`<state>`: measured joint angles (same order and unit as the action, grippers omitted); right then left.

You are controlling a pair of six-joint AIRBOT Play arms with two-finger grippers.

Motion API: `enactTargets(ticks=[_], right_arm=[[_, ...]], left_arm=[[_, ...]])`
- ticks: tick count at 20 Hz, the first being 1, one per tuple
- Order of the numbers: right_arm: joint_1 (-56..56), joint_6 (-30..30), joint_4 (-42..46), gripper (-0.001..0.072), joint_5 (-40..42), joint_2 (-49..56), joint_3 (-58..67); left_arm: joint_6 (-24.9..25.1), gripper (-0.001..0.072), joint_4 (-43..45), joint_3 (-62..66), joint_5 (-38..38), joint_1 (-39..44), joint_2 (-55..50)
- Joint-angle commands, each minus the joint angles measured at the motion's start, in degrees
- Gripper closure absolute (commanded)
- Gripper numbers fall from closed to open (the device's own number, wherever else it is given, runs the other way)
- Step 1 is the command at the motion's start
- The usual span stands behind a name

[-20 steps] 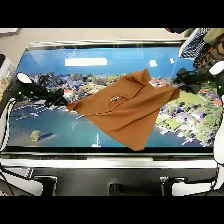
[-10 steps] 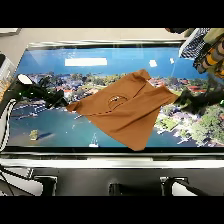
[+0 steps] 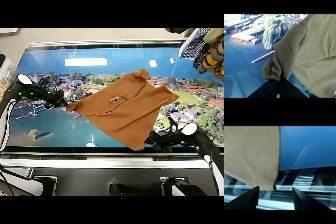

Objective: Fold the clothes and pants, and hang the long-sleeved shirts on hangers.

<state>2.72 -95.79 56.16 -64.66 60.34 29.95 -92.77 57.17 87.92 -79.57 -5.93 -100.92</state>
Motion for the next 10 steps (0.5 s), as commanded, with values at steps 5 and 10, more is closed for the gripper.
enactTargets(ticks=[5, 10], right_arm=[[-12.3, -6.3, -5.2, 0.0295, 13.3, 4.3, -2.9], [-11.5, -5.4, -6.1, 0.0681, 14.2, 1.7, 2.0]], left_arm=[[0.9, 0.0692, 0.1, 0.0, 0.1, 0.0, 0.0], [3.0, 0.0693, -1.6, 0.2, 0.0, -0.1, 0.7]])
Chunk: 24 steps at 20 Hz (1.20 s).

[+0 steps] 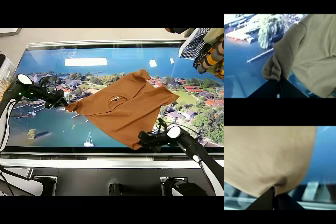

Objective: Fold the clothes and pants, and hang the long-sleeved shirts on hangers.

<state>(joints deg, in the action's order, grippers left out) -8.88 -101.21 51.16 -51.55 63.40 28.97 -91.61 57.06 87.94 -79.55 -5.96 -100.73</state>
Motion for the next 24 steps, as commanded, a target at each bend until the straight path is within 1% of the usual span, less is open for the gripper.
enactTargets(ticks=[1, 3, 5, 7, 9, 10, 12, 13, 14, 16, 18, 20, 22, 24], right_arm=[[1.9, 0.1, -0.9, 0.0681, -0.1, -2.9, 6.5], [6.1, 1.7, -0.9, 0.0681, -3.9, -6.3, 15.7], [10.4, 3.0, -0.9, 0.0681, -8.4, -9.7, 28.1], [14.2, 3.1, -0.3, 0.0681, -12.8, -12.6, 42.0], [16.8, 3.0, 0.3, 0.0681, -16.3, -14.9, 55.7], [17.3, 3.0, 0.9, 0.0681, -17.4, -15.9, 62.1], [17.3, 1.6, 3.9, 0.068, -17.5, -17.6, 72.3], [17.3, -1.5, 6.4, 0.068, -17.3, -18.0, 76.0], [17.3, -4.2, 9.0, 0.068, -17.5, -18.2, 79.4], [17.3, -5.5, 10.6, 0.068, -17.5, -18.1, 83.3], [17.3, -7.5, 12.4, 0.068, -17.4, -18.2, 84.2], [17.3, -9.9, 16.0, 0.068, -17.7, -17.7, 84.1], [17.3, -12.3, 19.3, 0.068, -18.6, -16.2, 84.1], [17.3, -12.6, 20.0, 0.068, -21.7, -12.6, 84.1]], left_arm=[[3.7, 0.0693, -3.7, 0.7, 0.0, -0.2, 1.0], [7.2, 0.0693, -9.8, 3.1, 0.0, -1.4, 3.5], [7.6, 0.0693, -13.4, 7.5, 0.1, -3.5, 7.8], [6.4, 0.0694, -13.7, 13.4, 0.1, -6.2, 14.6], [3.3, 0.0694, -13.7, 18.6, 1.1, -9.4, 22.3], [2.1, 0.0694, -13.6, 20.7, 2.8, -11.0, 27.1], [1.6, 0.0694, -13.6, 22.4, 8.0, -13.5, 36.5], [1.6, 0.0694, -13.5, 22.4, 11.3, -14.1, 41.2], [1.6, 0.0694, -13.0, 22.4, 14.3, -14.2, 45.1], [1.6, 0.0693, -10.1, 22.4, 19.3, -14.2, 51.6], [1.1, 0.0693, -6.4, 22.4, 22.5, -14.2, 55.9], [-1.5, 0.0693, -3.6, 22.4, 23.8, -14.2, 57.5], [-1.8, 0.0693, -3.9, 21.9, 23.4, -14.2, 56.8], [-1.9, 0.0693, -6.1, 19.6, 22.3, -14.2, 54.7]])
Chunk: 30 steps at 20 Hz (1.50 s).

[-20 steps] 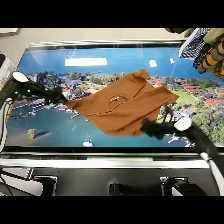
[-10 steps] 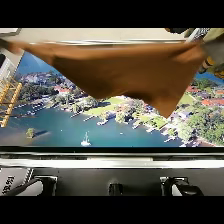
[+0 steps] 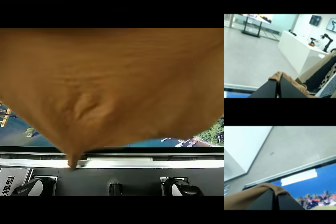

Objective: Fold the clothes and pants, and hang the long-sleeved shirts on hangers.

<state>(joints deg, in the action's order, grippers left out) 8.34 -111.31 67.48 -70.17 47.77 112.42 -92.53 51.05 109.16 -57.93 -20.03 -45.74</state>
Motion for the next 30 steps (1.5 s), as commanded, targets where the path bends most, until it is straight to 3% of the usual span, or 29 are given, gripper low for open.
enactTargets(ticks=[1, 4, 7, 12, 15, 18, 19, 20, 22, 24, 26, 28, 30], right_arm=[[0.0, -2.5, 3.4, 0.068, -5.3, 5.7, 0.3], [0.0, -1.3, 3.2, 0.0681, -12.5, 16.8, -1.4], [0.0, 2.3, 3.2, 0.0681, -13.2, 30.2, -2.4], [0.0, 5.2, -0.3, 0.068, -4.8, 53.2, -2.4], [0.0, 10.2, -9.4, 0.068, 1.3, 62.8, -2.4], [0.0, 10.4, -13.0, 0.0679, 3.6, 68.2, -2.4], [0.0, 10.4, -13.0, 0.0663, 3.7, 69.3, -2.4], [0.0, 10.4, -13.0, 0.0576, 3.5, 69.9, -2.4], [0.1, 10.8, -13.0, 0.0327, 1.0, 69.7, -2.3], [1.1, 17.0, -12.7, 0.0281, -5.1, 67.3, -2.3], [3.9, 21.0, -10.6, 0.0249, -13.2, 63.4, -2.4], [7.8, 24.1, -7.6, 0.0249, -18.5, 59.3, -2.4], [12.1, 26.5, -5.7, 0.0248, -23.3, 55.7, -3.0]], left_arm=[[-0.6, 0.0693, -1.4, -3.0, -0.3, 0.3, -2.3], [0.2, 0.0693, -0.6, -7.7, -1.5, 5.9, -11.0], [0.1, 0.0693, 8.0, -11.4, -1.3, 12.7, -24.4], [0.0, 0.0694, 10.5, -12.1, 3.2, 17.3, -49.8], [-0.1, 0.0693, 10.4, -12.1, 6.8, 17.9, -57.4], [-0.1, 0.0692, 10.5, -12.1, 7.2, 18.3, -60.7], [-0.1, 0.0692, 10.4, -12.1, 6.8, 18.4, -61.2], [0.0, 0.0689, 10.5, -12.1, 6.3, 18.4, -61.4], [-0.1, 0.0576, 10.5, -11.9, 4.9, 17.9, -61.0], [0.0, 0.0358, 10.5, -10.9, 0.5, 16.3, -60.1], [1.7, 0.0355, 10.5, -10.7, -5.5, 14.1, -57.7], [7.0, 0.0355, 11.6, -11.6, -12.8, 11.7, -54.4], [7.8, 0.0354, 14.1, -15.5, -16.7, 8.9, -49.8]])
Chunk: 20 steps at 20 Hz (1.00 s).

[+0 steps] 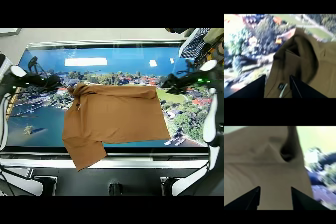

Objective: Fold the clothes and pants, and hang the long-sleeved shirts on hangers.

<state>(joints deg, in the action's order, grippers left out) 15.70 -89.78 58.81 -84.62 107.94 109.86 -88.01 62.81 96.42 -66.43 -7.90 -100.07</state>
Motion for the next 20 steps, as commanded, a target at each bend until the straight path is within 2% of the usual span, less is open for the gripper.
enactTargets(ticks=[1, 3, 7, 10, 15, 20], right_arm=[[6.9, 5.3, 3.0, 0.0249, -10.0, -6.9, -2.7], [10.6, 7.2, 2.9, 0.0249, -9.6, -13.5, -12.6], [18.3, 12.5, 3.0, 0.0249, -4.6, -27.6, -41.3], [20.5, 15.1, 2.8, 0.0248, -0.4, -30.0, -54.8], [20.5, 20.7, 3.9, 0.0246, 7.1, -29.1, -61.4], [20.5, 22.8, -2.8, 0.0247, 8.4, -24.0, -61.6]], left_arm=[[2.5, 0.0354, 2.0, -6.5, -8.1, -5.0, 7.5], [2.8, 0.0355, 1.9, -16.1, -8.1, -8.8, 14.7], [2.8, 0.0355, 2.0, -33.4, -6.3, -15.5, 28.0], [2.7, 0.0355, 2.0, -39.1, -6.0, -17.7, 32.9], [2.8, 0.0354, 1.9, -39.4, -6.3, -16.5, 32.9], [2.8, 0.0353, 1.9, -39.4, -5.6, -16.5, 32.7]])
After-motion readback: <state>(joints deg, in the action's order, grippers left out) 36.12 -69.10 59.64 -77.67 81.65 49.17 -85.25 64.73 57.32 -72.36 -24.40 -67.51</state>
